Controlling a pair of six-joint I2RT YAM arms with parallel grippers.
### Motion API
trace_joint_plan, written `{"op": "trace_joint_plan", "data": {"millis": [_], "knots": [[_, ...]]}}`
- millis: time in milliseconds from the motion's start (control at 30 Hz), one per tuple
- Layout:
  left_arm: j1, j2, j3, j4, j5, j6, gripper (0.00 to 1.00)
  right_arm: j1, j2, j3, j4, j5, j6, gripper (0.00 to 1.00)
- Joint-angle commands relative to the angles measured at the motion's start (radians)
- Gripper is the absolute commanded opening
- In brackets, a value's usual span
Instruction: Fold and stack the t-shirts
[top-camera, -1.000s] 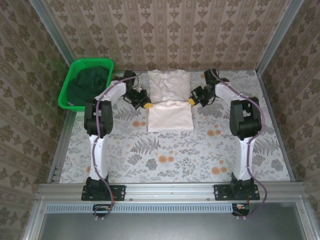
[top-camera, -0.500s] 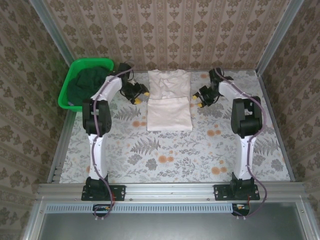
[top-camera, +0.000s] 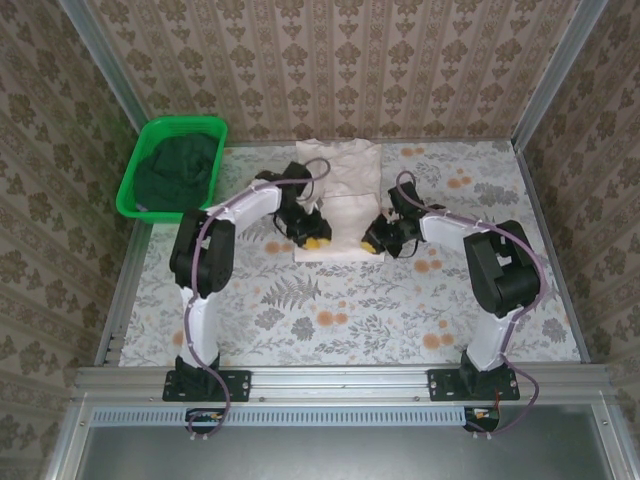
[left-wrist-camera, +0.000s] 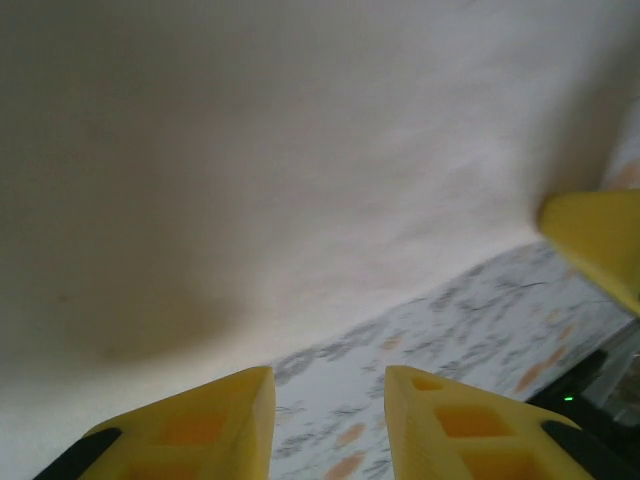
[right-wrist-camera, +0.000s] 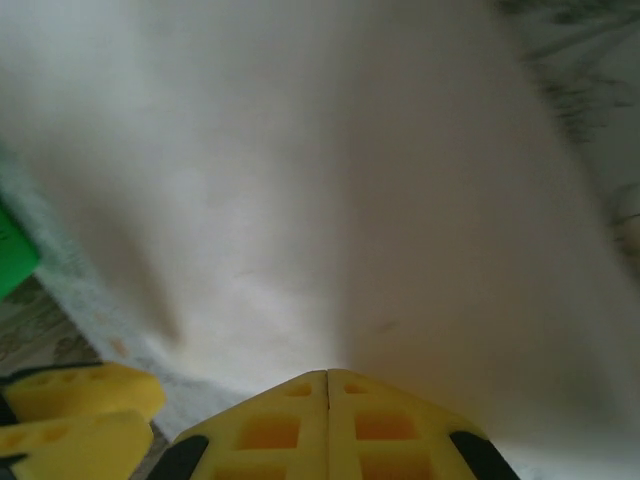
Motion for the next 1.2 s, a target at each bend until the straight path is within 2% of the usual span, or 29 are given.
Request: {"op": "trace_joint_plan", "data": {"millis": [0,133,400,567,667,767,867,1000,1100,1167], "knots": [[0.018,0.024,-0.096,0.044,-0.025,0.093,0.33,-0.005,0.035,-0.089,0.076,0.032,0.026,0.04],[-0.002,-0.001,-0.233,0.064,-0.048,0.135,0.32,0.008,-0.031,-0.24,0.129,0.049,0.033,0.04],[-0.029,-0.184,-0.572,0.159,-0.041,0.11,0.33,0.022,-0.192,-0.582,0.239,0.08,0.093,0.05],[-0.027,-0.31,-0.676,0.152,-0.015,0.078,0.37,0.055,-0.341,-0.697,0.245,0.086,0.121,0.12],[-0.015,-0.416,-0.637,0.079,-0.009,0.071,0.46,0.062,-0.482,-0.71,0.197,0.072,0.101,0.28],[0.048,-0.48,-0.545,0.021,0.005,0.056,0.49,0.06,-0.628,-0.671,0.156,0.064,0.054,0.32],[0.135,-0.438,-0.422,-0.001,0.05,0.073,0.49,0.039,-0.686,-0.579,0.117,0.123,0.015,0.32],[0.176,-0.292,-0.231,-0.037,0.065,0.126,0.48,-0.042,-0.538,-0.388,0.064,0.117,-0.056,0.26],[0.189,-0.166,-0.108,-0.047,0.105,0.15,0.48,-0.077,-0.351,-0.214,-0.006,0.111,-0.115,0.21],[0.195,-0.069,-0.027,-0.067,0.121,0.157,0.47,-0.084,-0.242,-0.113,-0.042,0.124,-0.152,0.21]]}}
